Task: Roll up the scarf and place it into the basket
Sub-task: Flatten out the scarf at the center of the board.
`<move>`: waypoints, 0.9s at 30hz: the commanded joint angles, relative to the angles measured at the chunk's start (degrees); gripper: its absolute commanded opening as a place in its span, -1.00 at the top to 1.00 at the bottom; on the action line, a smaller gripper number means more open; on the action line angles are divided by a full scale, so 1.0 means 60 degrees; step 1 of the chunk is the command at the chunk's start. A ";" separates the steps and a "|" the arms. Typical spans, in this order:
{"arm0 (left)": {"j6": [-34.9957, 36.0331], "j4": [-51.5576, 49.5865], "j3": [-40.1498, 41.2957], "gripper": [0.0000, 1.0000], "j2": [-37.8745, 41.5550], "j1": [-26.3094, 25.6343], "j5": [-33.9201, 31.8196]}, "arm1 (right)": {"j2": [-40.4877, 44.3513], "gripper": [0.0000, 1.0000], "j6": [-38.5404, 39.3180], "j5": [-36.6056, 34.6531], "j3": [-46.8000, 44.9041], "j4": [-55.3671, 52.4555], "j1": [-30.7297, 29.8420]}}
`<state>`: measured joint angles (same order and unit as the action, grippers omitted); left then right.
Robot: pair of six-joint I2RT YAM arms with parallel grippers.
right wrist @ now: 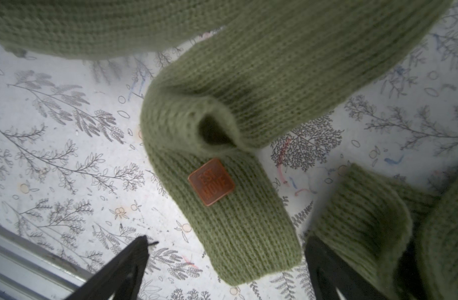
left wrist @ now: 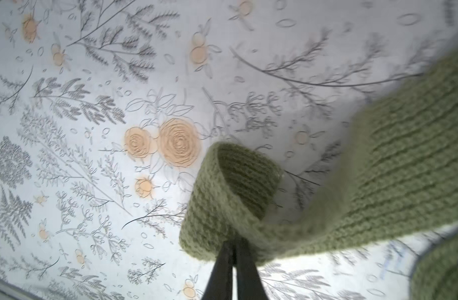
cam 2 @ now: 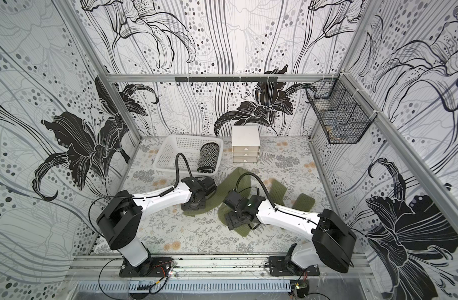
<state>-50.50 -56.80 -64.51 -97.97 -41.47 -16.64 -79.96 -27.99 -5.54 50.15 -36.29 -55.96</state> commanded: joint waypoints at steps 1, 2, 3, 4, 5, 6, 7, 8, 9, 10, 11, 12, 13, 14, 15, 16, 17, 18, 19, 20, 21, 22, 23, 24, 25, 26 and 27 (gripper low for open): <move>0.0400 0.1147 0.0097 -0.03 0.0238 0.0232 0.0466 | 0.0243 -0.93 0.0364 0.0183 0.0111 -0.0499 -0.0048; 0.0524 0.1589 0.0206 -0.30 0.0482 0.0222 0.0769 | 0.0320 -0.93 0.0359 0.0231 0.0068 -0.0510 -0.0048; 0.0658 0.2187 0.0418 -0.59 0.0827 0.0229 0.1145 | 0.0386 -0.93 0.0364 0.0261 0.0014 -0.0532 -0.0047; 0.0695 0.2506 0.0576 -0.79 0.1216 0.0241 0.1262 | 0.0421 -0.93 0.0355 0.0400 -0.0058 -0.0533 -0.0047; 0.0630 0.2597 0.0688 -0.90 0.1520 0.0292 0.1231 | 0.0411 -0.93 0.0373 0.0538 -0.0127 -0.0528 -0.0046; 0.0559 0.2497 0.0764 -0.99 0.1759 0.0442 0.1214 | 0.0348 -0.93 0.0380 0.0669 -0.0204 -0.0510 -0.0048; 0.0490 0.2204 0.0776 -0.98 0.1863 0.0666 0.1248 | 0.0253 -0.93 0.0391 0.0845 -0.0265 -0.0471 -0.0060; 0.0432 0.1878 0.0792 -0.98 0.1888 0.0879 0.1258 | 0.0144 -0.93 0.0401 0.0920 -0.0307 -0.0442 -0.0075; 0.0340 0.1475 0.0823 -0.98 0.1899 0.1085 0.1172 | -0.0002 -0.93 0.0404 0.0980 -0.0331 -0.0426 -0.0116; 0.0208 0.1124 0.0945 -0.98 0.1902 0.1229 0.1049 | -0.0130 -0.93 0.0414 0.0921 -0.0283 -0.0440 -0.0194; 0.0090 0.0958 0.1120 -0.98 0.1961 0.1333 0.0980 | -0.0190 -0.93 0.0420 0.0800 -0.0228 -0.0423 -0.0289; -0.0066 0.0899 0.1382 -0.98 0.2110 0.1442 0.0933 | -0.0164 -0.93 0.0489 0.0738 -0.0166 -0.0270 -0.0413; -0.0281 0.0929 0.1710 -0.99 0.2344 0.1527 0.0881 | -0.0072 -0.93 0.0587 0.0633 -0.0040 -0.0059 -0.0555; -0.0457 0.1014 0.2013 -0.99 0.2622 0.1657 0.0870 | -0.0035 -0.93 0.0655 0.0562 0.0127 0.0130 -0.0652; -0.0679 0.1096 0.2345 -0.98 0.2987 0.1878 0.0876 | -0.0066 -0.93 0.0751 0.0613 0.0419 0.0384 -0.0702; -0.0840 0.1138 0.2635 -0.99 0.3403 0.2196 0.0913 | -0.0229 -0.93 0.0828 0.0585 0.0773 0.0511 -0.0787; -0.0891 0.1176 0.2844 -0.99 0.3807 0.2512 0.0963 | -0.0426 -0.93 0.0919 0.0517 0.1086 0.0585 -0.0888; -0.0890 0.1165 0.3033 -0.98 0.4277 0.2973 0.1006 | -0.0758 -0.93 0.1056 0.0545 0.1513 0.0653 -0.0999; -0.0869 0.1089 0.3157 -0.98 0.4716 0.3397 0.0976 | -0.1126 -0.93 0.1103 0.0609 0.1883 0.0714 -0.1046; -0.0779 0.1010 0.3268 -0.98 0.5228 0.3923 0.0912 | -0.1591 -0.93 0.1121 0.0779 0.2310 0.0777 -0.1070; -0.0677 0.0914 0.3342 -0.98 0.5704 0.4453 0.0847 | -0.2136 -0.93 0.1165 0.0926 0.2720 0.0828 -0.1119; -0.0521 0.0813 0.3341 -0.98 0.6060 0.4914 0.0826 | -0.2533 -0.93 0.1150 0.0926 0.3099 0.0868 -0.1174; -0.0224 0.0733 0.3318 -0.98 0.6421 0.5413 0.0844 | -0.3206 -0.93 0.1061 0.0977 0.3478 0.0955 -0.1203; -0.0001 0.0626 0.3238 -0.98 0.6714 0.5838 0.0846 | -0.3747 -0.93 0.1004 0.1126 0.3891 0.1074 -0.1212; 0.0203 0.0524 0.3181 -0.98 0.6902 0.6242 0.0843 | -0.4167 -0.93 0.0926 0.1104 0.4253 0.1129 -0.1261; 0.0432 0.0430 0.3064 -0.98 0.7054 0.6636 0.0918 | -0.4611 -0.93 0.0756 0.0959 0.4659 0.1190 -0.1289; 0.0679 0.0369 0.2970 -0.98 0.7146 0.6978 0.1025 | -0.5072 -0.93 0.0663 0.0924 0.5063 0.1228 -0.1300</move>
<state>-50.96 -52.29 -45.28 -56.31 -3.66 -10.61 -104.31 -23.00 -0.10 76.40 -29.65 -63.26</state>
